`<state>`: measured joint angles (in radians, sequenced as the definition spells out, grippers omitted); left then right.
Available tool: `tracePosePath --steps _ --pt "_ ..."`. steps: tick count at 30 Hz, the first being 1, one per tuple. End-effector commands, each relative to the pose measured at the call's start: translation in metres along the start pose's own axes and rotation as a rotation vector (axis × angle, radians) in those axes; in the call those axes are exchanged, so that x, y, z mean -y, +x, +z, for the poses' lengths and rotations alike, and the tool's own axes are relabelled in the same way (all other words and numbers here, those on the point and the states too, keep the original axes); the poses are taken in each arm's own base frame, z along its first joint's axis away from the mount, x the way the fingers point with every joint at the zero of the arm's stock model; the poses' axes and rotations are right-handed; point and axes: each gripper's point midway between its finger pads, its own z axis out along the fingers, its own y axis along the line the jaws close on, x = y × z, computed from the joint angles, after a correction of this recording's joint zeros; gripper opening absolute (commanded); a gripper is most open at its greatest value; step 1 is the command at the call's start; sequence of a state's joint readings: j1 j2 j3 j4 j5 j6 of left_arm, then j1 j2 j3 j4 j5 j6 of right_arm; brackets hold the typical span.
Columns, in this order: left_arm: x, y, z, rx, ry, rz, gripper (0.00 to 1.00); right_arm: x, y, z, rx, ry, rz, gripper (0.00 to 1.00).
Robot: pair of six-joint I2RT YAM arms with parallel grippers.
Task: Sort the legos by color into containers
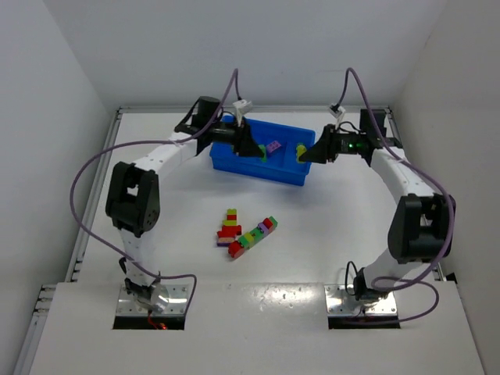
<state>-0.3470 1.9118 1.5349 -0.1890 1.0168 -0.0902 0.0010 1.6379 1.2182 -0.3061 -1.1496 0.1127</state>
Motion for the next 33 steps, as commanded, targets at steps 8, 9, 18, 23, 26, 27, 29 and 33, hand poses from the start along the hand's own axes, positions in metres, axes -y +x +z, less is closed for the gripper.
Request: tracePosePath --steps 8,9,18,23,26,27,29,33 --pt "-0.054 -0.057 0.128 0.09 -0.319 0.081 0.0 -0.005 0.012 -0.05 0.072 0.194 -0.024 0.06" --pt "-0.06 -0.071 0.13 0.125 -0.347 0.102 0.0 -0.004 0.013 -0.055 0.081 0.205 -0.021 0.06" --pt "-0.123 -0.047 0.174 0.128 -0.535 0.124 0.25 -0.005 0.025 -0.069 0.108 0.248 0.027 0.06" --pt "-0.133 -0.055 0.171 0.163 -0.589 0.145 0.6 -0.007 0.021 -0.073 0.115 0.256 0.012 0.06" --pt "-0.112 -0.093 0.158 0.242 -0.548 0.167 0.78 -0.004 0.022 -0.066 0.099 0.256 -0.018 0.06" --pt "-0.109 -0.103 0.15 0.264 -0.543 0.177 0.79 -0.001 0.021 -0.062 0.093 0.247 -0.01 0.06" --pt "-0.085 -0.151 0.122 0.379 -0.554 0.192 0.79 0.003 0.017 -0.056 0.105 0.225 -0.007 0.06" --pt "-0.04 -0.234 0.049 0.573 -0.601 0.203 0.97 0.011 -0.005 -0.037 0.114 0.171 -0.013 0.06"
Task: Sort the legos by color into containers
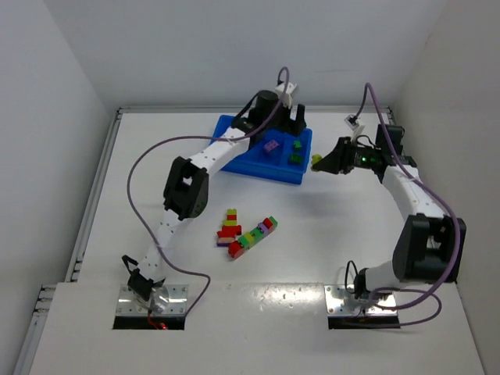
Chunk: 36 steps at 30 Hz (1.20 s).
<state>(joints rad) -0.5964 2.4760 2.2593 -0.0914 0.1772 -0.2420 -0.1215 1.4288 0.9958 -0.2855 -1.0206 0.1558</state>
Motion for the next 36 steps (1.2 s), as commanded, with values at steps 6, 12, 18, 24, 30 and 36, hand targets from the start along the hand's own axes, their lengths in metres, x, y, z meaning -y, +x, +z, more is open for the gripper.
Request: tracePosePath --steps 6,12,18,24,30,36 --pt "-0.053 -0.211 -0.18 0.374 -0.18 -0.115 0.99 -0.007 -0.056 0.089 -0.036 -0.141 -0.132 0.06" --pt "-0.143 -0.157 -0.261 0.223 -0.262 -0.121 0.99 -0.006 -0.085 0.181 -0.063 -0.151 -0.151 0.06" --pt "-0.224 -0.118 -0.32 0.205 -0.472 -0.264 0.99 0.04 -0.088 0.235 -0.042 0.049 -0.113 0.06" --pt "-0.241 -0.094 -0.323 0.136 -0.515 -0.287 0.99 0.045 -0.092 0.272 -0.028 0.127 -0.17 0.06" --pt "-0.245 -0.083 -0.317 0.117 -0.517 -0.31 0.99 0.079 -0.099 0.3 -0.004 0.256 -0.179 0.06" --pt "-0.251 -0.065 -0.314 0.062 -0.55 -0.28 0.99 0.098 -0.095 0.308 -0.017 0.341 -0.179 0.06"
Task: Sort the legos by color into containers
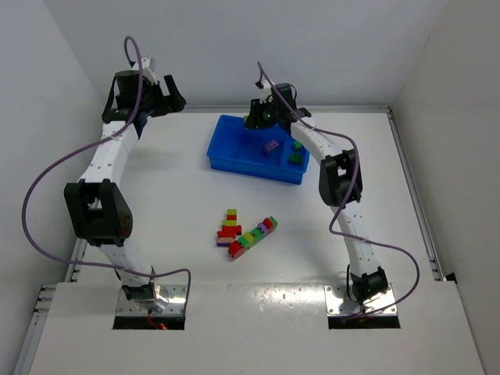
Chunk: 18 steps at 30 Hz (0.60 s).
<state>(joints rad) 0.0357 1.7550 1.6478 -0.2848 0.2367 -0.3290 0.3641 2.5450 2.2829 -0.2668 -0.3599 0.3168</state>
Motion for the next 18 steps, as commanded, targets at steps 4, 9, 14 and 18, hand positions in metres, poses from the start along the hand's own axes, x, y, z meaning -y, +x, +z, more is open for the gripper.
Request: tracePosePath --steps 4,9,14,18 --pt "-0.001 0.008 0.005 -0.016 0.002 0.063 0.99 0.011 0.014 0.001 -0.044 0.095 -0.014 0.06" --pt "0.022 0.018 0.004 -0.04 0.113 0.129 0.99 0.013 0.025 0.002 -0.074 0.125 -0.037 0.32" --pt "0.045 0.047 -0.01 -0.079 0.255 0.255 0.99 0.005 0.012 -0.009 -0.059 0.112 -0.051 0.68" --pt "0.064 0.072 -0.029 -0.117 0.319 0.34 0.99 -0.014 -0.019 -0.039 -0.032 0.064 -0.066 0.69"
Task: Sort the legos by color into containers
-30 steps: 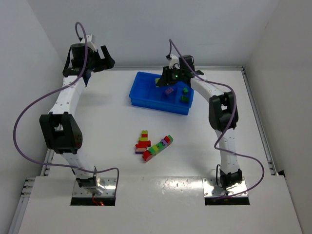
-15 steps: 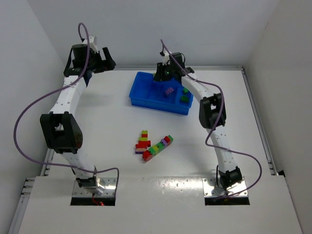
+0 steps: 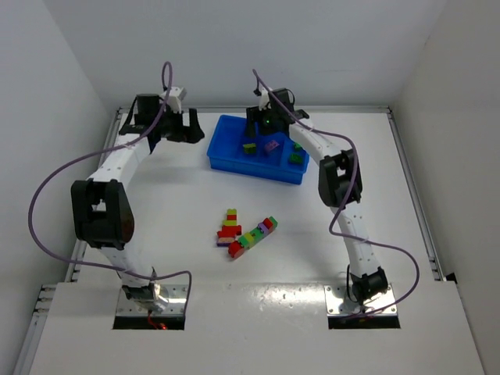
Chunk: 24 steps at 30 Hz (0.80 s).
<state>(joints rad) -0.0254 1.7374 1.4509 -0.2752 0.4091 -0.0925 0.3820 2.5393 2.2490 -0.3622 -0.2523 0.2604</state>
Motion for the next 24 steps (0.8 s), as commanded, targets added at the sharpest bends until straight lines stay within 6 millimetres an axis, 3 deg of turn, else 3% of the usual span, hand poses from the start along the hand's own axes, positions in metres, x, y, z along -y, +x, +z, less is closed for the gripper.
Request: tracePosePath --steps 1,3,4,5,6,7,8,9,12,13,15,16,17,18,20,24 --pt "0.051 -0.018 -0.031 0.059 0.111 0.183 0.99 -0.032 -0.065 -0.068 0.101 -0.057 -0.084 0.69" --pt "0.07 -0.003 -0.046 0.024 0.107 0.203 0.99 -0.029 -0.079 -0.097 0.119 -0.024 -0.126 0.69" --pt "0.079 0.003 -0.052 0.018 0.112 0.224 0.99 -0.024 -0.068 -0.107 0.089 -0.013 -0.131 0.69" --pt "0.097 0.022 -0.053 -0.013 0.124 0.235 0.99 -0.027 -0.089 -0.141 0.144 0.005 -0.183 0.69" --pt "0.107 0.029 -0.059 -0.02 0.128 0.239 0.99 -0.028 -0.089 -0.155 0.148 0.023 -0.199 0.69" --pt "0.12 0.027 -0.073 0.007 0.13 0.25 0.99 -0.019 -0.07 -0.16 0.113 0.036 -0.194 0.69" --pt "0.136 0.044 -0.073 -0.025 0.134 0.265 0.99 -0.018 -0.082 -0.19 0.152 0.058 -0.226 0.69" --pt "0.144 0.05 -0.076 -0.037 0.134 0.267 0.99 -0.02 -0.077 -0.199 0.148 0.059 -0.239 0.69" --pt "0.165 0.068 -0.081 -0.078 0.139 0.278 0.99 -0.005 -0.023 -0.209 0.05 0.071 -0.255 0.69" --pt "0.168 0.079 -0.079 -0.117 0.129 0.27 0.99 -0.005 -0.024 -0.226 0.069 0.08 -0.271 0.69" --pt "0.181 0.095 -0.078 -0.178 0.131 0.219 0.99 0.0 -0.009 -0.236 0.05 0.1 -0.257 0.66" --pt "0.18 0.106 -0.075 -0.226 0.095 0.2 0.99 0.001 0.009 -0.235 0.023 0.098 -0.236 0.64" --pt "0.182 0.112 -0.073 -0.254 0.072 0.176 0.99 -0.003 0.01 -0.246 0.035 0.098 -0.24 0.63" --pt "0.193 0.12 -0.073 -0.283 0.071 0.157 0.99 0.001 0.026 -0.248 0.01 0.105 -0.203 0.6" --pt "0.186 0.126 -0.069 -0.296 -0.029 0.153 0.99 0.002 0.031 -0.256 0.021 0.113 -0.182 0.6" --pt "0.182 0.14 -0.071 -0.318 -0.124 -0.014 0.99 -0.004 0.051 -0.263 0.002 0.102 -0.133 0.59"
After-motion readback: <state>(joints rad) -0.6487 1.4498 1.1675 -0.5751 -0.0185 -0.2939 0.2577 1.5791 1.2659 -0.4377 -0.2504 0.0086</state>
